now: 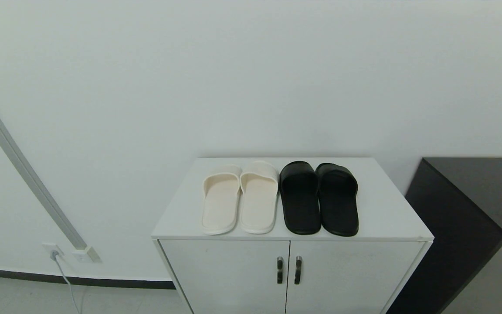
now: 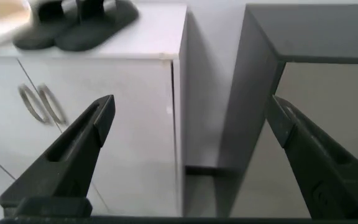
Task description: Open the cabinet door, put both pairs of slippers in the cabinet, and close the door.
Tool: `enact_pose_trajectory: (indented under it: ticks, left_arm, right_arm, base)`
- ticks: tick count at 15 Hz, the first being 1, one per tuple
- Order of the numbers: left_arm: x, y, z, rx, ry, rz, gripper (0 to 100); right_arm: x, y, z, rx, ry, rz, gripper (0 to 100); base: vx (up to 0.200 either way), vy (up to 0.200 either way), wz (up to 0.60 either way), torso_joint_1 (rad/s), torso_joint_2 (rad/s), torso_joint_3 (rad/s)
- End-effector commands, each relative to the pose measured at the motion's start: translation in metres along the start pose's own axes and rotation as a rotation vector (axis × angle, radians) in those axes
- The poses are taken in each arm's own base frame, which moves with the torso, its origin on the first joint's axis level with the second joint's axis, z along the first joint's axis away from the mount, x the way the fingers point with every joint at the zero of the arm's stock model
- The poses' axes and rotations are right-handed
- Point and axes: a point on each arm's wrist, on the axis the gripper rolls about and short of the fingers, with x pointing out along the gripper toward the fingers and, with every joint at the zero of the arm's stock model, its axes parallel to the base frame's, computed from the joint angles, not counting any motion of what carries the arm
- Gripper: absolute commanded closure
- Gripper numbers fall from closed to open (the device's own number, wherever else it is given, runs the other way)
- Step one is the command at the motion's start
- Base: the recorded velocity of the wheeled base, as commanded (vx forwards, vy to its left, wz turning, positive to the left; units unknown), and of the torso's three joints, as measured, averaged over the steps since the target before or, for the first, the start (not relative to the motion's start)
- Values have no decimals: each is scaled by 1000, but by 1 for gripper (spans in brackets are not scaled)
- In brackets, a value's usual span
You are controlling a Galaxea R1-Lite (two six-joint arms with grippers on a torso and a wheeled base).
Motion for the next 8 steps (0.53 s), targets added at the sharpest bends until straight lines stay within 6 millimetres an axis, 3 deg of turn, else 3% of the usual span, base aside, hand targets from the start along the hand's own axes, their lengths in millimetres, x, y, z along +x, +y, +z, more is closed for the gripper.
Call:
enact_pose_trajectory:
  ticks: [1,2,3,5,8]
  left_arm:
    - [0,0,0,0,0,1,100]
    - [0,0,0,-1,0,1,100]
    - [0,0,0,0,0,1,100]
    - [0,0,0,0,0,1,100]
    - [0,0,0,0,-2,1,100]
  right_arm:
    - [-5,-1,61,163,-95,-4,0]
    - [-5,-1,70,194,-98,1,0]
    - [16,-2,83,94,64,33,0]
    - [36,-2,82,71,179,111,0]
    - [88,5,94,89,316,306,0]
  base:
    - [0,0,0,0,0,0]
    - [0,0,0,0,0,0]
    - [0,0,0,0,0,0]
    - [0,0,0,0,0,0]
    - [0,0,0,0,0,0]
